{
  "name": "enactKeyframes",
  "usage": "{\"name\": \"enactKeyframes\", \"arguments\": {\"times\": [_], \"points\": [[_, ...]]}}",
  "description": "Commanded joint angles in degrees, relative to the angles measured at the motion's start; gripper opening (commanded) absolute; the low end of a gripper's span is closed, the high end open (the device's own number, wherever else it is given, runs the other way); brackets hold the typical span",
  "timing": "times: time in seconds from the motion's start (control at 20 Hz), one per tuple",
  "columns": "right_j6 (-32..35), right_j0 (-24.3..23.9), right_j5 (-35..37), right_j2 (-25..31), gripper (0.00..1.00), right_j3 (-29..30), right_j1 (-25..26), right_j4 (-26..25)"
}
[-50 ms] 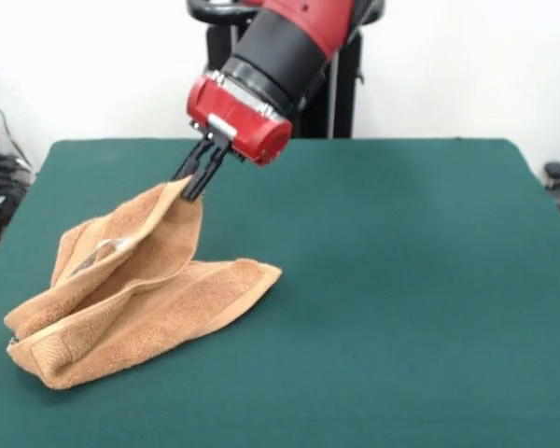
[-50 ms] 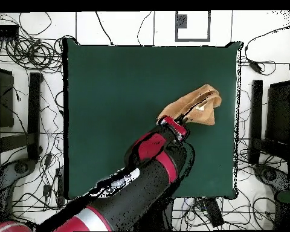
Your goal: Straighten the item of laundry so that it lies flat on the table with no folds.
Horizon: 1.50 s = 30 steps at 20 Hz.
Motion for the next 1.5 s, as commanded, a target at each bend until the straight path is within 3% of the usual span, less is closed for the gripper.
{"name": "enactKeyframes", "arguments": {"times": [0.05,0.45,0.65,1.05,1.3,1.5], "points": [[14.0,2.4,-0.9,-5.1,0.0,6.9,9.9,12.4],[10.7,3.9,3.7,-5.0,0.0,6.6,11.4,18.5],[11.0,6.7,12.1,-5.3,0.0,10.1,9.2,20.6],[7.3,8.0,21.5,-5.7,0.0,19.7,-4.4,17.2],[10.1,1.4,10.9,3.0,0.0,27.3,-11.6,17.5],[12.6,-3.6,-0.3,9.4,0.0,30.8,-12.9,16.4]]}}
